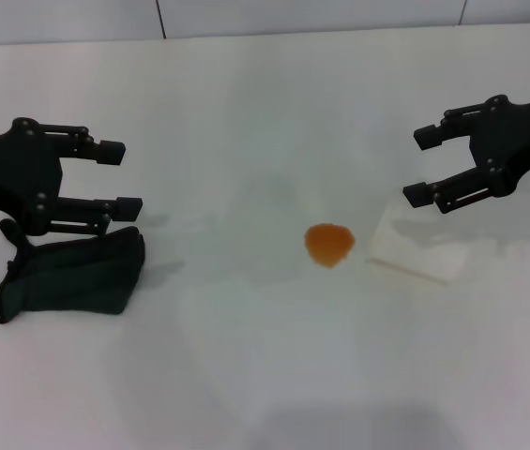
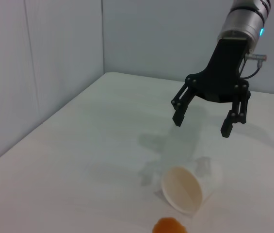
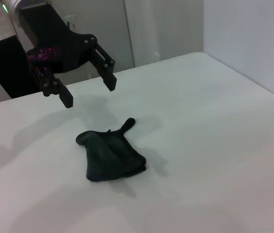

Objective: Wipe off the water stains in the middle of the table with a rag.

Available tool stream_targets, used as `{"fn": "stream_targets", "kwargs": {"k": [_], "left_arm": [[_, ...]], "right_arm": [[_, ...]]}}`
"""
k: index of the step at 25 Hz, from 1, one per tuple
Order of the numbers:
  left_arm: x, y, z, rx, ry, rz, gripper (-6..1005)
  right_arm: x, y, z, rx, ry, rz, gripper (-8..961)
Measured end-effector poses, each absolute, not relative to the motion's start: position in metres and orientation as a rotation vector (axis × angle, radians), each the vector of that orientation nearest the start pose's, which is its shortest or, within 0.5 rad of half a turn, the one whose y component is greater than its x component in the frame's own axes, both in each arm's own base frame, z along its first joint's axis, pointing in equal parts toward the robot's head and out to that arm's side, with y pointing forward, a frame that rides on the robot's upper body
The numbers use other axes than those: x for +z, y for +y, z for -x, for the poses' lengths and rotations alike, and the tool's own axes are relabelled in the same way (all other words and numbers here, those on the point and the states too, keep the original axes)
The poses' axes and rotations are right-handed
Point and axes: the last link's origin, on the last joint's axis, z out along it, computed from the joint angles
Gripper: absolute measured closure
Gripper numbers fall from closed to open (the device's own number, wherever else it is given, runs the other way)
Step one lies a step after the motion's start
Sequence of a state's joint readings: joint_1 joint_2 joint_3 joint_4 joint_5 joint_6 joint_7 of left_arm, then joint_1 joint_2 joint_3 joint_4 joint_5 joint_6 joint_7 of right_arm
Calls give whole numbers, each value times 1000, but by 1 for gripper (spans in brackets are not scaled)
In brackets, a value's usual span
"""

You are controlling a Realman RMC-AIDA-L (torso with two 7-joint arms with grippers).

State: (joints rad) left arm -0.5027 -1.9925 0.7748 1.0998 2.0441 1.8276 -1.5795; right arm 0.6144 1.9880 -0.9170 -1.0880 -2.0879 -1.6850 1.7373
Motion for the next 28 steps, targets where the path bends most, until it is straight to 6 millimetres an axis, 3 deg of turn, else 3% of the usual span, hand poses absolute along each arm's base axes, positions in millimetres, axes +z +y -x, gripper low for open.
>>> {"fn": "stream_targets", "kwargs": {"k": [21, 28], "left_arm": [[86, 328, 235, -404, -344, 2873, 276], [91, 326, 239, -370, -348, 2878, 276]], "right_arm": [[56, 361, -189, 285, 310, 2944, 101], [51, 371, -182, 100, 409, 2963, 102]]}}
